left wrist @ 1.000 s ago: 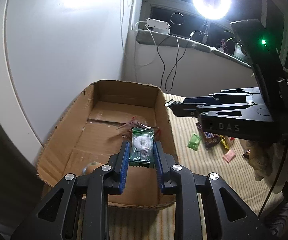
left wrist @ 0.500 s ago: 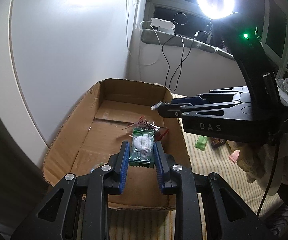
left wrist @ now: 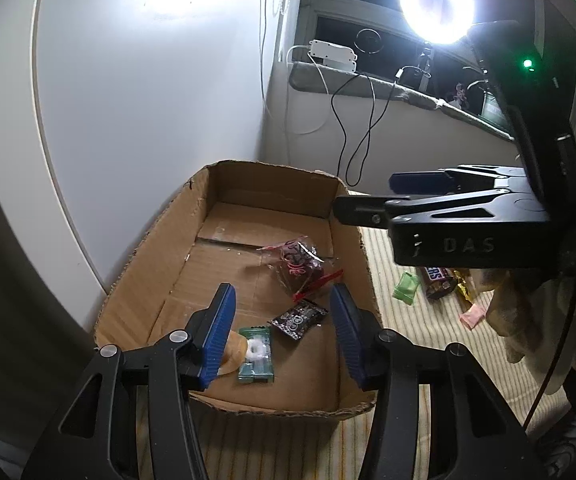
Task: Organize snacks
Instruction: 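Lower both packets into the cardboard box and open both tools, then move both tools back toward the snack pile on the bed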
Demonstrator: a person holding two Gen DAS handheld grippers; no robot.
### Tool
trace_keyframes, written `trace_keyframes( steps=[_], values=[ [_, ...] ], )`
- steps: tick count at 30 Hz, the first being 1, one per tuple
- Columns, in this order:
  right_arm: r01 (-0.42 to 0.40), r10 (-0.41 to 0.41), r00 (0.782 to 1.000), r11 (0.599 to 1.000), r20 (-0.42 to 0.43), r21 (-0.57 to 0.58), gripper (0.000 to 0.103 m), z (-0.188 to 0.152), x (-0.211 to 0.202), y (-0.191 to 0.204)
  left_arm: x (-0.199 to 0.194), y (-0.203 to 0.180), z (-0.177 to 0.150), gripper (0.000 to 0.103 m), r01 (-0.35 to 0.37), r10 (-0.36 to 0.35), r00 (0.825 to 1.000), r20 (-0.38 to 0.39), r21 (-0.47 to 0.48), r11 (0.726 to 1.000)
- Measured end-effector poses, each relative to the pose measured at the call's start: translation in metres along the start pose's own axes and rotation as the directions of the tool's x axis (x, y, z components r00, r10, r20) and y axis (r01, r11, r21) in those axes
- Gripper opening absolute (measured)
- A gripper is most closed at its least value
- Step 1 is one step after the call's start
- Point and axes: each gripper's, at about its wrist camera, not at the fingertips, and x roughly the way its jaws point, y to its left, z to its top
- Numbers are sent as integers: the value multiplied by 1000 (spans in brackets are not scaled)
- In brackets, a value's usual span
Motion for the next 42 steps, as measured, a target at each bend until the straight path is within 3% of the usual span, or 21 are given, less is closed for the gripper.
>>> trace_keyframes(
  steps=[8, 22, 36, 42],
  values=[
    [16, -16, 1000, 1000, 7, 25, 77, -8, -25, -17, -7, -12, 1, 48, 15, -15, 1000, 11, 9, 1000],
    [93, -89, 995, 986, -36, 141, 78, -46, -70, -101, -4, -57, 0, 48, 95, -95, 995, 4, 45, 995],
    [97, -79, 993, 967, -84, 236, 77, -85, -78, -157, 21, -110, 2, 48, 206, -203, 978, -55, 61, 977],
    [65, -36, 992, 966, -119, 251, 58, -95, -65, -168, 43, -123, 3, 41, 243, -238, 967, -94, 45, 969]
  ],
)
